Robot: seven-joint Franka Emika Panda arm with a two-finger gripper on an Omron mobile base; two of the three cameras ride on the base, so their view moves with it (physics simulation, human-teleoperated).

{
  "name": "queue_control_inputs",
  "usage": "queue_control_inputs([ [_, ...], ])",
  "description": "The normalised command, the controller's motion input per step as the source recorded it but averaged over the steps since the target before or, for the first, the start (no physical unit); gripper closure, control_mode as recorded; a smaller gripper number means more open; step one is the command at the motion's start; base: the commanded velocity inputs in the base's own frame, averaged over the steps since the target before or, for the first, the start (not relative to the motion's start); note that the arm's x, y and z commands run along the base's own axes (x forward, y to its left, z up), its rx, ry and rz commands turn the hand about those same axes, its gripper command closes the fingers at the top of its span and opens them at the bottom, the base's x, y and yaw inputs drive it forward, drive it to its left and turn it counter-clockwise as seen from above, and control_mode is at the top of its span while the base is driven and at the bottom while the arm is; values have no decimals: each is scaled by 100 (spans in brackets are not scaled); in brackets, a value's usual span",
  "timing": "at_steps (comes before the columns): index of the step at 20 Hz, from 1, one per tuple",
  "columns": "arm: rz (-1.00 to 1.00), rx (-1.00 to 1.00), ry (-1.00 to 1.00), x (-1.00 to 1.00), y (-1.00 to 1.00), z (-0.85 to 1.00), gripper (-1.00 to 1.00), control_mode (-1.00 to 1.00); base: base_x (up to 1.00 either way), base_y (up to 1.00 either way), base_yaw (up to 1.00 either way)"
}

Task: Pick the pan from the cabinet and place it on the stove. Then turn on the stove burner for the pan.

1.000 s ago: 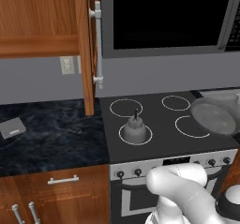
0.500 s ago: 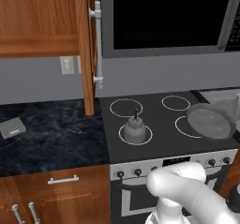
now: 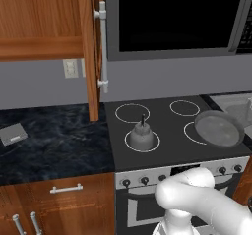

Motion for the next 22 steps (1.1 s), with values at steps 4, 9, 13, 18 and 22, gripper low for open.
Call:
queue_control_inputs([
  [4, -3, -5, 0, 27, 0, -24, 100, -100, 0, 0, 0],
  [9, -4, -4, 1, 34, -2, -17, 100, -100, 0, 0, 0],
  [13, -4, -3, 2, 39, -2, -20, 100, -100, 0, 0, 0],
  [18, -3, -3, 3, 37, -2, -26, 100, -100, 0, 0, 0],
  [22, -2, -2, 1, 36, -6, -34, 100, -100, 0, 0, 0],
])
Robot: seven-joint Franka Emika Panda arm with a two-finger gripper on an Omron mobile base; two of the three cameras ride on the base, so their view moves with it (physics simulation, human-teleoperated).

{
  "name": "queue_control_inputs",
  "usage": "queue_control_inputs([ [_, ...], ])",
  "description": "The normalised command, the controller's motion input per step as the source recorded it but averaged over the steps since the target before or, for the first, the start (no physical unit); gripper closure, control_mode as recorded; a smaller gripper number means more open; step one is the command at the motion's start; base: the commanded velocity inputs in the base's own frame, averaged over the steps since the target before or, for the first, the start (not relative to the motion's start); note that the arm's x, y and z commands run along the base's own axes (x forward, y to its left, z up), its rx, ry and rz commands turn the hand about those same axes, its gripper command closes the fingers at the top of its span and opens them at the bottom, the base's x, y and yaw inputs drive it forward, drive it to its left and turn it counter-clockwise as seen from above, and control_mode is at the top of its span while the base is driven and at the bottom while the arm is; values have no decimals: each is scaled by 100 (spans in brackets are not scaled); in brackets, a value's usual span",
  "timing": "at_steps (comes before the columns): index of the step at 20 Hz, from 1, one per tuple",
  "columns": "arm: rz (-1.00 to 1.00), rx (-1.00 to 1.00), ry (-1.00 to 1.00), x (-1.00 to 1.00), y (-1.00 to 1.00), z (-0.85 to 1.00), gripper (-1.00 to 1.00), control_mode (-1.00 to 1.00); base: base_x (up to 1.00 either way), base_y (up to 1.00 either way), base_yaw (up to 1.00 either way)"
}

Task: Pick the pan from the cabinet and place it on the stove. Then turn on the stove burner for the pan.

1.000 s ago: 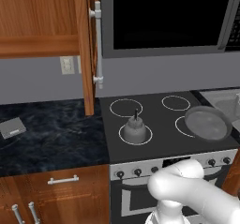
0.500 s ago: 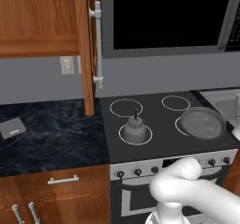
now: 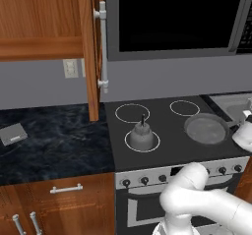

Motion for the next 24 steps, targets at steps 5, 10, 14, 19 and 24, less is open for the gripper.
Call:
queue_control_inputs([
  [5, -1, -1, 0, 35, -15, -38, 100, -100, 0, 0, 0],
  [10, 0, 0, 0, 35, -23, -38, 100, -100, 0, 0, 0],
  [14, 0, 0, 0, 28, -25, -39, 100, -100, 0, 0, 0],
  [19, 0, 0, 0, -4, -19, -27, 100, -100, 0, 0, 0],
  [24, 0, 0, 0, -13, -6, -34, 100, -100, 0, 0, 0],
])
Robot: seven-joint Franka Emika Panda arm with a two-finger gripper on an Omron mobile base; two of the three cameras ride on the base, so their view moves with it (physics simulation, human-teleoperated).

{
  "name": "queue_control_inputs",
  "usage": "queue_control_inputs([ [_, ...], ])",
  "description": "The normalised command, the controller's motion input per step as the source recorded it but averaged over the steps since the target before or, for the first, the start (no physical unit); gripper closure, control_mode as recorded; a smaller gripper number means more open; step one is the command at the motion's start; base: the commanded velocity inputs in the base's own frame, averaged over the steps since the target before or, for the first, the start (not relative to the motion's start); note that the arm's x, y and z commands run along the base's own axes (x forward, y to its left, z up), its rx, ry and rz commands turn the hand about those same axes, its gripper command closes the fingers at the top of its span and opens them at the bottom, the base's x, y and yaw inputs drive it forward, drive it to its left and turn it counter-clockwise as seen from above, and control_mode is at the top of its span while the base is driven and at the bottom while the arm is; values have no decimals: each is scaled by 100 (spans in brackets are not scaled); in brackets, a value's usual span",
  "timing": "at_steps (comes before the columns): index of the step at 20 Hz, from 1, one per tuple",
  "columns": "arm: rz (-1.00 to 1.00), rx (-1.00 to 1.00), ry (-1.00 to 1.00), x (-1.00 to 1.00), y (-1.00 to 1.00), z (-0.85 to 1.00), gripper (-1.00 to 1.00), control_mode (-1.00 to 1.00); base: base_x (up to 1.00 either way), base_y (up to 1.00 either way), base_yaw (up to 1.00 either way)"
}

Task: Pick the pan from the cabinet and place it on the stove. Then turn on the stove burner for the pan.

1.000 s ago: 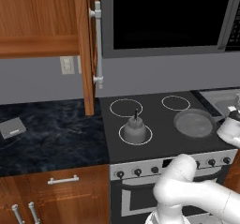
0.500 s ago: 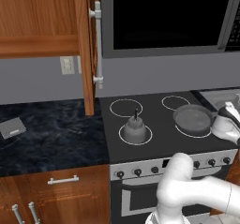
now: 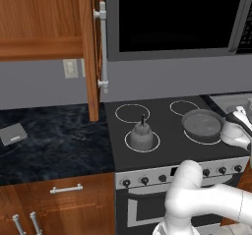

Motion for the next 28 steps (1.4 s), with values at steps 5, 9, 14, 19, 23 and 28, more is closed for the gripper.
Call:
queue_control_inputs([
  [5, 0, -1, 0, -24, -5, -32, 100, -100, 0, 0, 0],
  [9, 0, -3, 0, -28, -4, -39, 100, -100, 0, 0, 0],
  [14, 0, -4, 0, -20, -2, -49, 100, -100, 0, 0, 0],
  [19, 0, -4, 0, -17, -1, -50, 100, -100, 0, 0, 0],
  [23, 0, -1, 0, -18, -4, -51, -100, -100, 0, 0, 0],
  [28, 0, 0, 0, -1, 0, -31, -100, -100, 0, 0, 0],
])
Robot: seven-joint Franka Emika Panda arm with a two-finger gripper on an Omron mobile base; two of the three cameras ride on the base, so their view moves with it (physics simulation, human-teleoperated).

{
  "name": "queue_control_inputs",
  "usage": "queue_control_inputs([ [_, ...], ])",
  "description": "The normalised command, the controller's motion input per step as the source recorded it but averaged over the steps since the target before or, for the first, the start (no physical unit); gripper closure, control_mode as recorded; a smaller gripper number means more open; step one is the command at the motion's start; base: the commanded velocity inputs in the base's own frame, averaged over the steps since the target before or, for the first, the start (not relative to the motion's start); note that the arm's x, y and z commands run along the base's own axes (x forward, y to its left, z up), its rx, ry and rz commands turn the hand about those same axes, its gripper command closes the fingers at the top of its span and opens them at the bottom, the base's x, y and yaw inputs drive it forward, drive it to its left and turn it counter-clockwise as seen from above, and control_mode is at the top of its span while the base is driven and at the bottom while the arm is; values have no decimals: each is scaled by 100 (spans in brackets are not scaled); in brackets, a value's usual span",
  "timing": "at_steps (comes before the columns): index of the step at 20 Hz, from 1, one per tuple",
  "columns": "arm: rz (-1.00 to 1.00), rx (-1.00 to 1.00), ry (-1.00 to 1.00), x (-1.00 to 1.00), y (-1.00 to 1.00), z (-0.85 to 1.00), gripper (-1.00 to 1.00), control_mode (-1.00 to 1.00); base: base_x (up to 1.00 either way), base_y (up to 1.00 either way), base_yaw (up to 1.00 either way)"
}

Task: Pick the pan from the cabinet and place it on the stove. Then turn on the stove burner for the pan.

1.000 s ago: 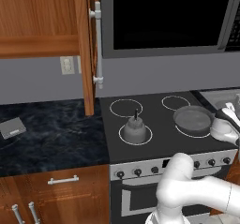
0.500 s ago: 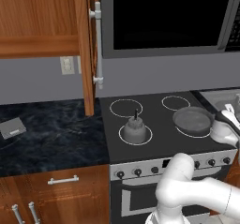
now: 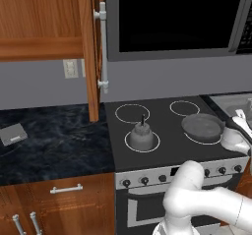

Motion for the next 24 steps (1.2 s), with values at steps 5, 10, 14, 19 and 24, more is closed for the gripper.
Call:
queue_control_inputs([
  [5, 0, 0, 0, -9, -9, -19, -100, -100, 0, 0, 0],
  [10, -1, 0, 12, -20, -12, -8, -100, -100, 0, 0, 0],
  [14, -4, 0, 26, -20, -14, -13, -100, -100, 0, 0, 0],
  [19, -5, 0, 32, -14, -13, -13, -100, -100, 0, 0, 0],
  [24, -2, 0, 17, -19, -7, 0, -100, -100, 0, 0, 0],
])
